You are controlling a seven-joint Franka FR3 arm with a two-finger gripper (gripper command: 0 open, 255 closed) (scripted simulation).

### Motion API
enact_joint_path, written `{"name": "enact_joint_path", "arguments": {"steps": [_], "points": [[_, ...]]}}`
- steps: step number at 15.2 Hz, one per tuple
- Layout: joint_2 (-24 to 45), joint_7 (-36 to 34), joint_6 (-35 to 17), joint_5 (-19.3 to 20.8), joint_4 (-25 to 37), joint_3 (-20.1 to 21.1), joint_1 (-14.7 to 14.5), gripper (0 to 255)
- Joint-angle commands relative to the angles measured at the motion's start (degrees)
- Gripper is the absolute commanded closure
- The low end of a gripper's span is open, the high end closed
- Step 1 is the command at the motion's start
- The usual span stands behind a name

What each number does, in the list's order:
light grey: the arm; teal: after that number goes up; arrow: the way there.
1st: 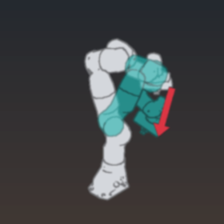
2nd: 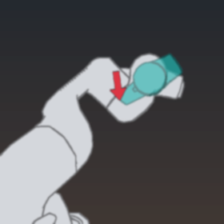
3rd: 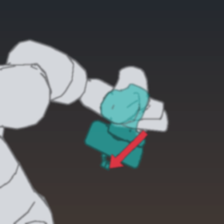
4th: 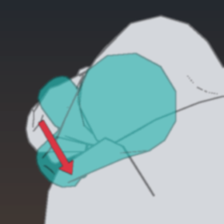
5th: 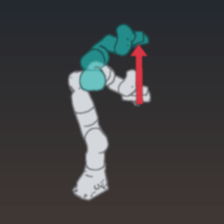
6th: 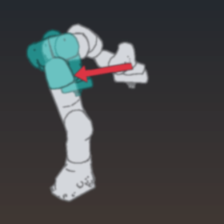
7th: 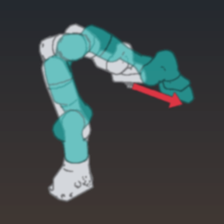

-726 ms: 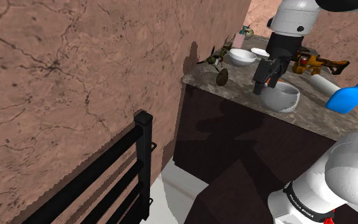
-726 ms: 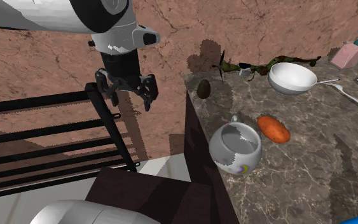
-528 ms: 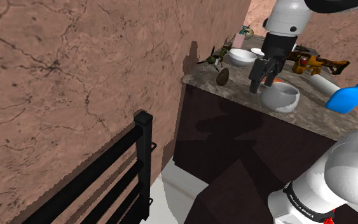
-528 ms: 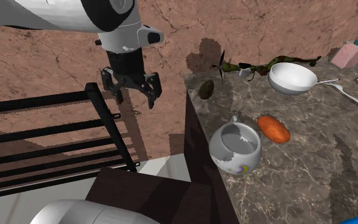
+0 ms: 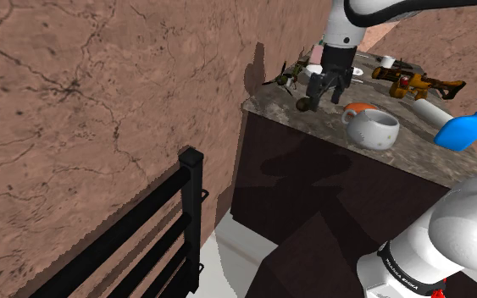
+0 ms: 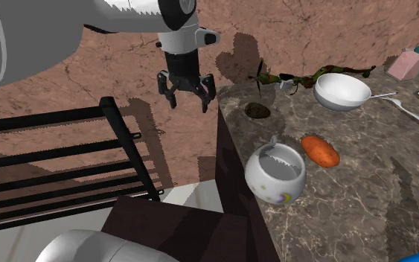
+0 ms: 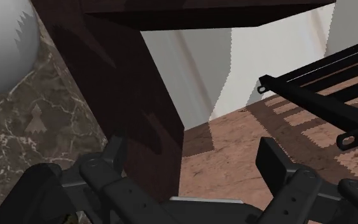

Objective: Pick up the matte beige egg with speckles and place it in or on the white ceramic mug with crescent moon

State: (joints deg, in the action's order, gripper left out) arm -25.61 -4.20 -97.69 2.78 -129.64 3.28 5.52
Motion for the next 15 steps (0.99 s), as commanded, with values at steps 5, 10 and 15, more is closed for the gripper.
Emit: {"name": "enact_joint_path", "arguments": {"steps": [5, 10, 15], "points": [[12.49, -2.21, -3.1, 3.92, 8.9, -0.26, 2.21, 0], [22.96, -3.7, -3.83, 7.19, 18.28, -1.07, 3.7, 0], [33.59, -4.82, -2.9, 10.07, 29.55, -2.21, 4.77, 0]]}}
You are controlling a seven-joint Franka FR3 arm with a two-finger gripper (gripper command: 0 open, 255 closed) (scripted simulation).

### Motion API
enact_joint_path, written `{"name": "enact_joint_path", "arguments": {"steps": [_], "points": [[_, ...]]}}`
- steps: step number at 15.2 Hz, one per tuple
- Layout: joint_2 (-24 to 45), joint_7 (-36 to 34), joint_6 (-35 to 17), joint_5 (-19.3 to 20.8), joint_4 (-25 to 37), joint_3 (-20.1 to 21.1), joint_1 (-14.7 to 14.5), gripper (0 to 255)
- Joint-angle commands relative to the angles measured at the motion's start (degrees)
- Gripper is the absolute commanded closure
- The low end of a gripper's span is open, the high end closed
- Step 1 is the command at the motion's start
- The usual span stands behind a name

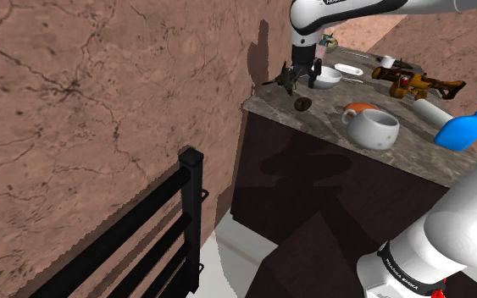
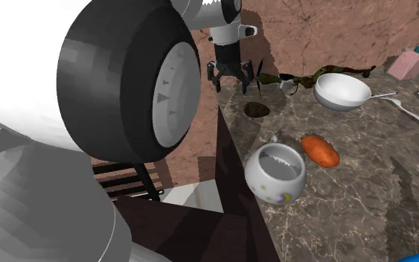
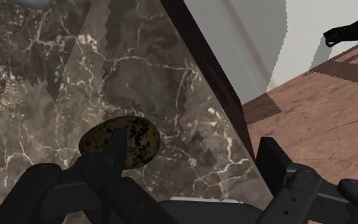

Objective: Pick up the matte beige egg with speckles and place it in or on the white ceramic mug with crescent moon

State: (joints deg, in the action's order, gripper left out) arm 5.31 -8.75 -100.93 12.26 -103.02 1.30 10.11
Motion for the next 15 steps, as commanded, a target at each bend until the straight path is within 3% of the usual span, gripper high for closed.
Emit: {"name": "enact_joint_path", "arguments": {"steps": [1, 9, 15], "points": [[4.84, -0.41, 0.73, 1.11, 5.46, -0.5, 0.35, 0], [5.82, -0.77, -4.82, 1.66, 0.96, -1.07, 1.05, 0], [5.82, -0.77, -4.82, 1.66, 0.96, -1.07, 1.05, 0]]}}
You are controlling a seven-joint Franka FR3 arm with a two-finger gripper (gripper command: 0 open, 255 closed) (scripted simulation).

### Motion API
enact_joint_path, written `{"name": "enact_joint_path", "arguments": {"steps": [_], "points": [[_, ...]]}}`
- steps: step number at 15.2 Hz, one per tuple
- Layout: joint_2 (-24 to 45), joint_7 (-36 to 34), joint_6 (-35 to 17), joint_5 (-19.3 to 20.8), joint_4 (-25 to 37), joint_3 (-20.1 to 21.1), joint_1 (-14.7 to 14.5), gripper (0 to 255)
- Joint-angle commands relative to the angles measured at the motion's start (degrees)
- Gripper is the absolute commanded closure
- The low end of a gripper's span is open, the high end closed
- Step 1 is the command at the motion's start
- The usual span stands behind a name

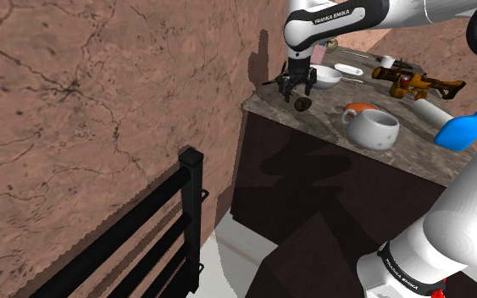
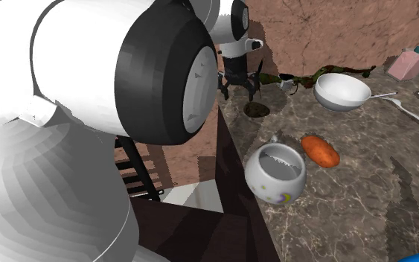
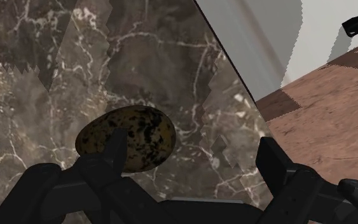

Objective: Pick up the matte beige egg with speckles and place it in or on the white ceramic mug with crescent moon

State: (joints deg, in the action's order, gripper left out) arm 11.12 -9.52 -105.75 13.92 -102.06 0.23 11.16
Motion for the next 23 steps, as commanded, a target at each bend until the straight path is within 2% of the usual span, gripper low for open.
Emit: {"name": "enact_joint_path", "arguments": {"steps": [1, 2, 3, 12, 13, 15, 18, 19, 23], "points": [[0.01, 0.0, -0.01, 0.0, 0.0, 0.0, 0.0, 0], [0.0, 0.0, 0.0, 0.0, 0.0, 0.0, 0.0, 0], [0.0, 0.0, 0.0, 0.0, 0.0, 0.0, 0.0, 255], [0.0, 0.0, 0.0, 0.0, 0.0, 0.0, 0.0, 255], [0.0, 0.0, 0.0, 0.0, 0.0, 0.0, 0.0, 0], [0.46, -13.04, -3.53, -3.7, 0.36, -2.29, 1.43, 0], [-1.62, -32.85, -11.46, -8.19, -3.62, -5.81, 3.32, 0], [-2.01, -35.05, -12.49, -8.57, -4.34, -6.2, 3.47, 0], [-0.87, -35.04, -15.27, -8.59, -5.98, -6.3, 3.63, 0]]}}
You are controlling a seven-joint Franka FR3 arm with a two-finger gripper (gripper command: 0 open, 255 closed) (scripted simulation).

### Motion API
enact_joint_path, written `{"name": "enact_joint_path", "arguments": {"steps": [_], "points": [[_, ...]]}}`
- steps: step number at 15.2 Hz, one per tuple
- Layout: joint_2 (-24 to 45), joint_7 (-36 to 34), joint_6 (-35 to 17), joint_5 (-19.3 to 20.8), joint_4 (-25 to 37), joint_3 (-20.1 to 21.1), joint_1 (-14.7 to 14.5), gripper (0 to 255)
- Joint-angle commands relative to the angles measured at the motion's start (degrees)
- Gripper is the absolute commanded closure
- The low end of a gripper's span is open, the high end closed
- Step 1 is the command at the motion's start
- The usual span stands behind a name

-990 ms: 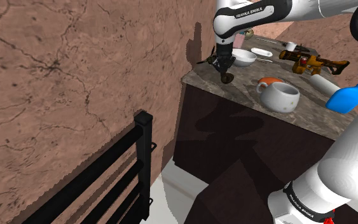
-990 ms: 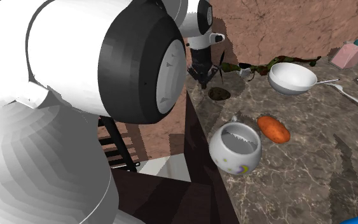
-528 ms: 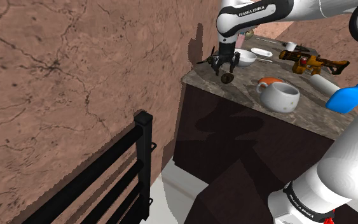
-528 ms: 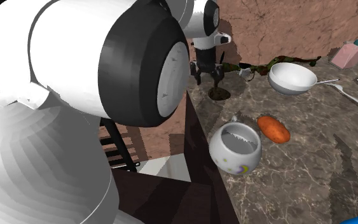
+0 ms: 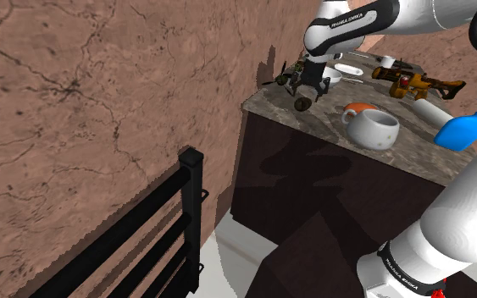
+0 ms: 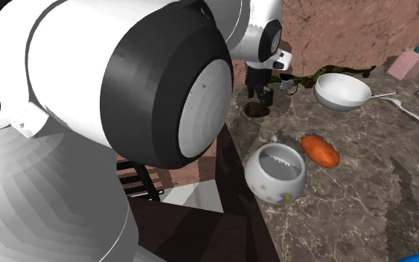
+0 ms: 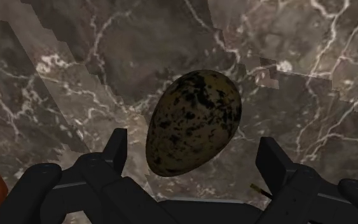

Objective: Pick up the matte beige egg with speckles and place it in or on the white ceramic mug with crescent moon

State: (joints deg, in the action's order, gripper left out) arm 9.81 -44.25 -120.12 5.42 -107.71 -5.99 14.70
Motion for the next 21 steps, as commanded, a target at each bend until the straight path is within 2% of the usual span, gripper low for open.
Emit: {"name": "enact_joint_path", "arguments": {"steps": [1, 3, 11, 12, 21], "points": [[0.74, -0.31, -1.59, -0.1, -0.71, -0.11, 0.13, 0], [1.59, -0.29, -3.35, -0.13, -1.62, -0.16, 0.24, 0], [1.58, -0.29, -3.34, -0.12, -1.62, -0.16, 0.24, 0], [1.58, -0.29, -3.34, -0.12, -1.62, -0.16, 0.24, 255], [1.59, -0.29, -3.35, -0.12, -1.62, -0.16, 0.24, 255]]}}
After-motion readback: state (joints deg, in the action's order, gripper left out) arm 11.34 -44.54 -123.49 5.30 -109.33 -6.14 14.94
